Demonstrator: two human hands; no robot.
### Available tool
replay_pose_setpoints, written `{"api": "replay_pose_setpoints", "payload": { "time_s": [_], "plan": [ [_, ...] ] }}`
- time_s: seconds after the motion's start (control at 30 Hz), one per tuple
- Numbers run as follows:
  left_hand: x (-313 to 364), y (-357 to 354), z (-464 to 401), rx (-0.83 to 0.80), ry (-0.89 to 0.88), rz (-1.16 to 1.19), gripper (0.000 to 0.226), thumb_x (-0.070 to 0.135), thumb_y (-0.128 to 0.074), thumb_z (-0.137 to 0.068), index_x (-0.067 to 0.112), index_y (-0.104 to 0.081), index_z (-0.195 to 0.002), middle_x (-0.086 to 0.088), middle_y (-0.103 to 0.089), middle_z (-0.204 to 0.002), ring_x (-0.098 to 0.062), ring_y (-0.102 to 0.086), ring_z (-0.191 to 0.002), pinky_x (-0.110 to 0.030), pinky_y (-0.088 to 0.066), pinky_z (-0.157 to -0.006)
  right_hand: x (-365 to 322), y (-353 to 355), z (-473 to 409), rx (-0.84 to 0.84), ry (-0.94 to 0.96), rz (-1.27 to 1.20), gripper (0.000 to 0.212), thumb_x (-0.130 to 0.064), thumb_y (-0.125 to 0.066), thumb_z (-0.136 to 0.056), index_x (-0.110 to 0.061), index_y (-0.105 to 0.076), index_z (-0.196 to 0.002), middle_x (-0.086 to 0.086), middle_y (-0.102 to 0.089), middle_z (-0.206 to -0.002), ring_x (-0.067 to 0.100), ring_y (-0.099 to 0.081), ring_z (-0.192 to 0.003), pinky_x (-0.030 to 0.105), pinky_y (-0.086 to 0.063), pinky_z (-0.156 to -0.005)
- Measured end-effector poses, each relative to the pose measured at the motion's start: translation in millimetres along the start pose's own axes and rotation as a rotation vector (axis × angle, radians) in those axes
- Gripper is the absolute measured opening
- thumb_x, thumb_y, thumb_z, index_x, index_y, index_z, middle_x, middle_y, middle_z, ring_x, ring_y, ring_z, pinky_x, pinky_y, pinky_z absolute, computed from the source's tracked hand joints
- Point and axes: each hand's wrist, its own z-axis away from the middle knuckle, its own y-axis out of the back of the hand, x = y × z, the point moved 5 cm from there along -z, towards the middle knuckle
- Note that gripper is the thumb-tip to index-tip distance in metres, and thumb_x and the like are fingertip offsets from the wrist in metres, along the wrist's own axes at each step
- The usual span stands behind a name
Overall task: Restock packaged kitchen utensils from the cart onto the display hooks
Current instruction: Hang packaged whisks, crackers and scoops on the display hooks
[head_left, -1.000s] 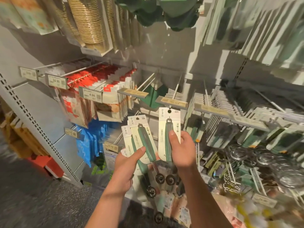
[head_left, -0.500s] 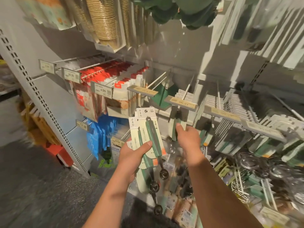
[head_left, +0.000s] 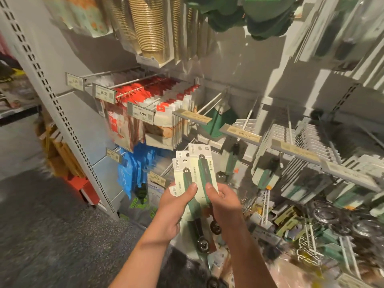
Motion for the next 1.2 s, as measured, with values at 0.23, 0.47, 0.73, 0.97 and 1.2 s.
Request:
{"api": "replay_pose_setpoints", "payload": {
  "time_s": [0.23,0.47,0.73,0.97,1.2],
  "plan": [
    [2,10,3,0.010,0.017,-0.059,0.034,0.001,-0.075,-0.089,0.012,-0.072,-0.121,-0.007,-0.079,-0.111,-0.026,-0.075,-0.107,-0.042,-0.057,-0.096,7,-4,6,0.052,0.024,-0.116,0.024,-0.030,-0.063,-0.090,-0.013,-0.075,-0.102,0.020,-0.074,-0.085,0.035,-0.064,-0.067,0.039,-0.054,-0.058],
    [13,12,3,0.034,-0.044,-0.080,0.030,0.002,-0.077,-0.089,0.014,-0.073,-0.116,-0.004,-0.080,-0.107,-0.020,-0.076,-0.102,-0.037,-0.058,-0.092,4,10,18,0.116,-0.014,-0.162,0.020,-0.011,-0.065,-0.100,-0.011,-0.065,-0.120,0.008,-0.079,-0.107,0.030,-0.076,-0.100,0.050,-0.059,-0.091],
    [15,11,-1,0.044,-0.072,-0.110,0.024,0.005,-0.078,-0.088,0.019,-0.074,-0.107,0.005,-0.081,-0.099,-0.009,-0.076,-0.091,-0.027,-0.055,-0.079,6,25,26,0.378,0.084,-0.011,0.015,-0.026,-0.062,-0.104,-0.013,-0.064,-0.111,0.010,-0.074,-0.102,0.026,-0.076,-0.086,0.047,-0.064,-0.063],
    [18,10,-3,0.045,-0.090,-0.136,0.023,0.004,-0.078,-0.088,0.020,-0.074,-0.104,0.007,-0.081,-0.096,-0.008,-0.076,-0.089,-0.026,-0.054,-0.077,0,32,23,0.495,0.066,-0.102,0.015,-0.030,-0.063,-0.103,-0.018,-0.064,-0.112,0.010,-0.075,-0.100,0.030,-0.071,-0.086,0.030,-0.057,-0.056],
    [23,12,-9,0.089,-0.083,-0.086,0.024,0.003,-0.080,-0.085,0.018,-0.074,-0.103,0.004,-0.081,-0.093,-0.012,-0.077,-0.087,-0.030,-0.057,-0.079,5,39,-10,0.579,-0.140,-0.174,0.042,-0.041,-0.065,-0.100,-0.013,-0.059,-0.129,0.008,-0.069,-0.121,0.027,-0.069,-0.103,0.028,-0.055,-0.057]
  ]
}}
